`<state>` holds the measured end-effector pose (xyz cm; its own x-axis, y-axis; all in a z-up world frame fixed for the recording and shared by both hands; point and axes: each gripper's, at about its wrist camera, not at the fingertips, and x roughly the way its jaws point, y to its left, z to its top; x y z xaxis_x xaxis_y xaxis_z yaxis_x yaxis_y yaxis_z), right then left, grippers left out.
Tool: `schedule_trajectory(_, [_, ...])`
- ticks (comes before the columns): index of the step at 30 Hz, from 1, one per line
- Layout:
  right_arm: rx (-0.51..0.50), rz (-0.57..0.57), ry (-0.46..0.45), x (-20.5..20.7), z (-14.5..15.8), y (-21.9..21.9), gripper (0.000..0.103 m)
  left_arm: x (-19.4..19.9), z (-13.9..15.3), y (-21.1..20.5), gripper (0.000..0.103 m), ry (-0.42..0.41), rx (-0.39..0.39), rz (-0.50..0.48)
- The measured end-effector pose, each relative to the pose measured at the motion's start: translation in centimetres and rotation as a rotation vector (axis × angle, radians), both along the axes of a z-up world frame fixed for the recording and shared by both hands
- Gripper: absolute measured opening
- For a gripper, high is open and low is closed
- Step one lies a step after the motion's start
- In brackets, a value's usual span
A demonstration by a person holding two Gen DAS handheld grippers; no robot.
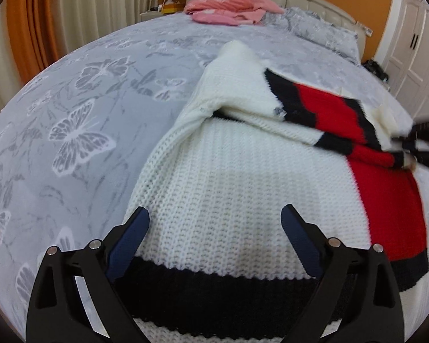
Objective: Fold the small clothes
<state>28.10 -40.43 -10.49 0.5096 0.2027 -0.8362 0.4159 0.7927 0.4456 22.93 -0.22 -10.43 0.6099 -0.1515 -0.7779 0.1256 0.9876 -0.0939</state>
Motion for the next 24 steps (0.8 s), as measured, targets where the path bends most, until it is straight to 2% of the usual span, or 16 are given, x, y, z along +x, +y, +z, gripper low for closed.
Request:
schedule_trajectory(2, [-0.01,0.009,-0.062,-1.1,1.2,-0.1,0.02,0.2,0.7,-0.1,0.091,-0.011,-0.005,0.001])
schedule_trajectory(4, [-0.027,0.027,-0.106,-2.2,3.0,0.1,0.04,0.7,2.1,0.4,0.091,-0.02,-0.062,0.007])
schedule_trajectory(6, [-0.029,0.042,-0.122,-2.7,3.9,0.2,0.048,1.8,3.4,1.2,0.091,-0.021,-0.138,0.026])
schedule_trajectory(9, [-0.005,0.064,-0.108,-1.9,3.9,0.7,0.049,4.6,4.6,1.9,0.091,-0.012,-0.224,0.066])
schedule_trajectory(12, [-0.045,0.07,-0.058,0.3,2.7,1.0,0.049,8.6,4.8,2.1,0.092,0.013,-0.295,0.096])
schedule_trajectory(13, [-0.056,0.067,-0.046,0.7,2.2,0.8,0.046,9.7,4.5,2.0,0.092,0.021,-0.283,0.121])
schedule_trajectory(14, [-0.061,0.065,-0.043,1.1,1.9,0.9,0.037,10.9,4.0,1.9,0.091,0.03,-0.269,0.143])
schedule_trajectory(15, [-0.071,0.064,-0.046,1.5,1.9,0.9,0.006,12.3,3.3,1.8,0.068,0.045,-0.251,0.163])
schedule_trajectory(16, [-0.071,0.063,-0.072,1.7,2.6,0.9,0.008,13.3,2.7,1.8,0.052,0.064,-0.22,0.188])
schedule_trajectory(17, [-0.068,0.062,-0.108,1.6,3.2,0.7,0.007,14.6,1.8,1.8,0.045,0.102,-0.201,0.216])
schedule_trajectory(19, [-0.098,0.071,-0.214,0.8,5.5,0.4,0.007,15.4,0.9,2.2,0.046,0.132,-0.222,0.252])
schedule_trajectory(20, [-0.113,0.076,-0.227,0.9,5.5,0.2,0.007,15.5,0.7,2.2,0.049,0.135,-0.211,0.264])
schedule_trajectory(21, [-0.137,0.086,-0.182,1.1,4.4,-0.2,0.008,15.5,0.6,1.9,0.053,0.125,-0.175,0.271])
schedule_trajectory(23, [-0.144,0.102,-0.027,1.7,1.0,-1.2,0.01,15.3,0.8,1.4,0.057,0.095,-0.095,0.274])
schedule_trajectory(24, [-0.102,0.101,-0.042,1.2,0.1,-2.0,0.008,15.0,1.0,1.1,0.057,0.083,-0.06,0.275])
